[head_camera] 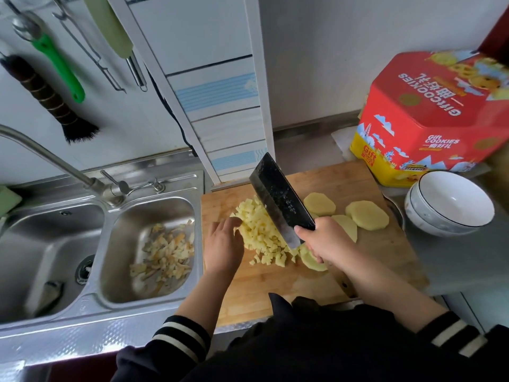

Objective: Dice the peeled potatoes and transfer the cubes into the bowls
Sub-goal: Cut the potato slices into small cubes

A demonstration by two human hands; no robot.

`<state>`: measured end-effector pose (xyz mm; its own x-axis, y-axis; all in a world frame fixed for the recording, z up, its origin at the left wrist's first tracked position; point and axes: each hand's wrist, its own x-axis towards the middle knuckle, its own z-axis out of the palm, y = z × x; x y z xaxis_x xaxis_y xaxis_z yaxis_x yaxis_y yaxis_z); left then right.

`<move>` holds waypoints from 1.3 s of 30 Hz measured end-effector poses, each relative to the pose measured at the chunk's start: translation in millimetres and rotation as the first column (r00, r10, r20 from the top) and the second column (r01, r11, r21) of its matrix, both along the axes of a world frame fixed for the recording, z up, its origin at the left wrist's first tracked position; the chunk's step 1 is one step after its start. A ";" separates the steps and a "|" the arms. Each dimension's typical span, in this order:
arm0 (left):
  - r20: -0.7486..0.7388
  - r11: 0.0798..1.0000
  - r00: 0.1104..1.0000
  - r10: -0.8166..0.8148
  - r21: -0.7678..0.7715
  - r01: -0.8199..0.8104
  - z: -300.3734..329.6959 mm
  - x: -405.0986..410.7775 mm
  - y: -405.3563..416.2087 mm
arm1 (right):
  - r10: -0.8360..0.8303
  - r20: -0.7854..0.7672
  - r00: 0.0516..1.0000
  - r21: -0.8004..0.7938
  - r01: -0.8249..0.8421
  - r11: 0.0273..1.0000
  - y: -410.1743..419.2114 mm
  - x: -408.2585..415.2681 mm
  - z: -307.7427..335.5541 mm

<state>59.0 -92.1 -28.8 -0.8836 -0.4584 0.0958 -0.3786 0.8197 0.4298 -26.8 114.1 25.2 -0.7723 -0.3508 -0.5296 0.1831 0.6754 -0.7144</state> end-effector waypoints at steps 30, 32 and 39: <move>0.690 0.443 0.444 -0.571 -0.196 0.875 2.9 -91.0 125.5 | -0.510 -0.109 0.853 -0.027 0.510 0.860 126.4 4.4 -4.6; 0.681 0.439 0.463 -0.567 -0.226 0.870 3.3 -91.0 126.9 | -0.514 -0.115 0.850 -0.034 0.514 0.857 125.3 3.3 -4.7; 0.608 0.393 0.491 -0.624 -0.299 0.870 3.0 -74.6 120.7 | -0.512 -0.124 0.850 -0.025 0.513 0.858 124.3 1.1 -7.1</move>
